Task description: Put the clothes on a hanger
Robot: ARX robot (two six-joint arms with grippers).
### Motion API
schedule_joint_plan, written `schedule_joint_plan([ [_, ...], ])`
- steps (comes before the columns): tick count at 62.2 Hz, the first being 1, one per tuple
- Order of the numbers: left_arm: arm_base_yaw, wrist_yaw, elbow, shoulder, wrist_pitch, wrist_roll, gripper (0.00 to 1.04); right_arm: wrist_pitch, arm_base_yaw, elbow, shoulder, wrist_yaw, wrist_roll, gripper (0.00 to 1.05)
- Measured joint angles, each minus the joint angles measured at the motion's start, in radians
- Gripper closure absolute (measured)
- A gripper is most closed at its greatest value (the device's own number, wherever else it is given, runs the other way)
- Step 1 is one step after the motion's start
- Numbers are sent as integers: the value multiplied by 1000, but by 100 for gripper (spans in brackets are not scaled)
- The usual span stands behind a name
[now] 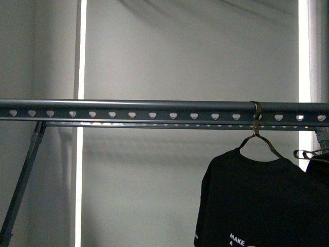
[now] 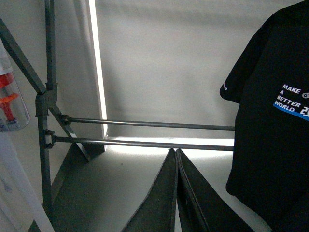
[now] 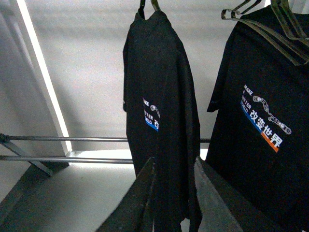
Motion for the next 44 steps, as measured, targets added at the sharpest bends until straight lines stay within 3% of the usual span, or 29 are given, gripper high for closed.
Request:
schedule_joint_plan([
  [8, 0, -1, 0, 0, 0, 0, 101, 4, 1, -22, -14, 7, -5, 103],
  [44, 0, 0, 0, 0, 0, 0, 101, 16, 2, -100, -83, 8, -5, 102],
])
